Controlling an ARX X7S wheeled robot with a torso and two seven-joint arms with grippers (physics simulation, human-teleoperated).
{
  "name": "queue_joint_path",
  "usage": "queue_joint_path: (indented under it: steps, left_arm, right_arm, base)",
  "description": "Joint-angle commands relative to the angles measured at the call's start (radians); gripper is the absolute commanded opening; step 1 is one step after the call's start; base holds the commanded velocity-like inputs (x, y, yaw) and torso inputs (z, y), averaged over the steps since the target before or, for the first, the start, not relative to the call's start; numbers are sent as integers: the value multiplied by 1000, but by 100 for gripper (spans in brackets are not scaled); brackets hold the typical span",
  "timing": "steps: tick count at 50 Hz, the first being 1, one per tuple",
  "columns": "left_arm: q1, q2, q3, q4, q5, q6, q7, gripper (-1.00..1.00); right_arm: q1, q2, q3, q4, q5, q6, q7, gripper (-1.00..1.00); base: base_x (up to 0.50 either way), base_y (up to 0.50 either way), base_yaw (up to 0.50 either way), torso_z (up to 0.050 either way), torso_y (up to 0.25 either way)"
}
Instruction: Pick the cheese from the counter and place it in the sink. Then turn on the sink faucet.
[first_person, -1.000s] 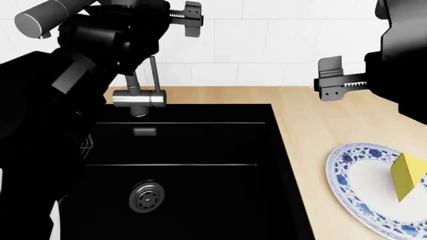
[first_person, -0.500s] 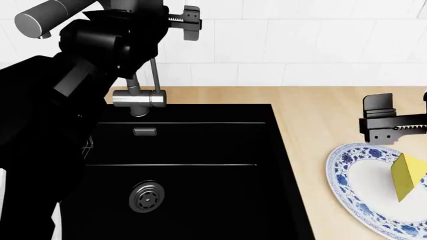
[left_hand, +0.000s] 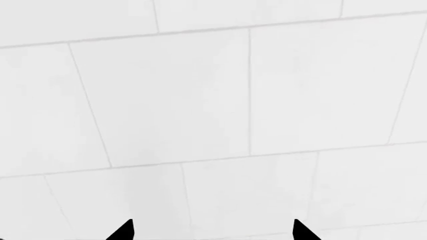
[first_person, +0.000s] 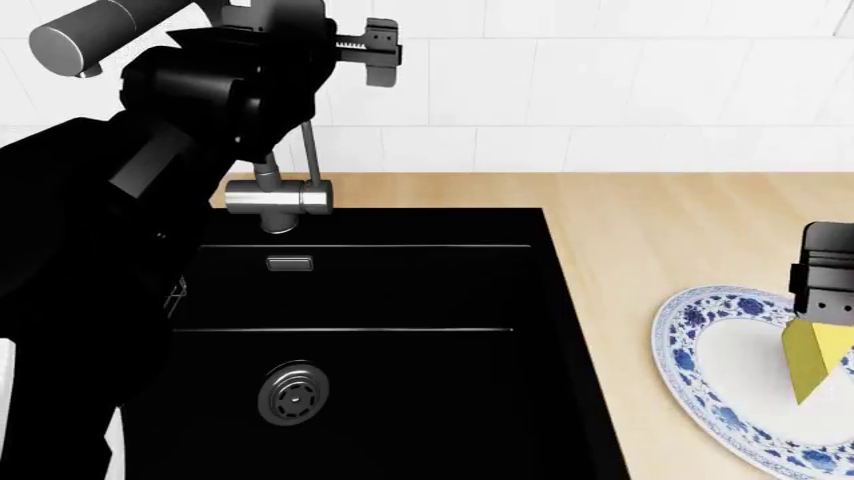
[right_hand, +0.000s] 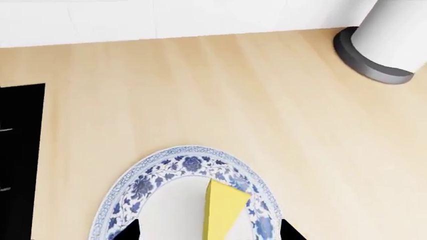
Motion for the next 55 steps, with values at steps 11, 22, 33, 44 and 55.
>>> queue_joint_path:
  steps: [11,22,33,44,55]
  left_arm:
    - [2,-5,-16,0,16,-5,1,100]
    - [15,-7,-34,0,35,-5,1,100]
    - [18,-4,-64,0,71,-11,1,100]
    - [29,-9,-125,0,132,-22,1,100]
    - [40,-6,-235,0,242,-44,3,100]
  right_arm:
    - [-126,17,-67,69,-164,-101,-178,100]
    - [-210,28,-102,95,-252,-188,-268,100]
    - [-293,-7,-139,138,-306,-260,-355,100]
    - [-370,-34,-176,194,-345,-319,-422,100]
    - [-416,-41,-198,221,-362,-348,-445,100]
  base:
    - [0,0,0,0,0]
    - [0,0,0,0,0]
    - [0,0,0,0,0]
    - [0,0,0,0,0]
    - [0,0,0,0,0]
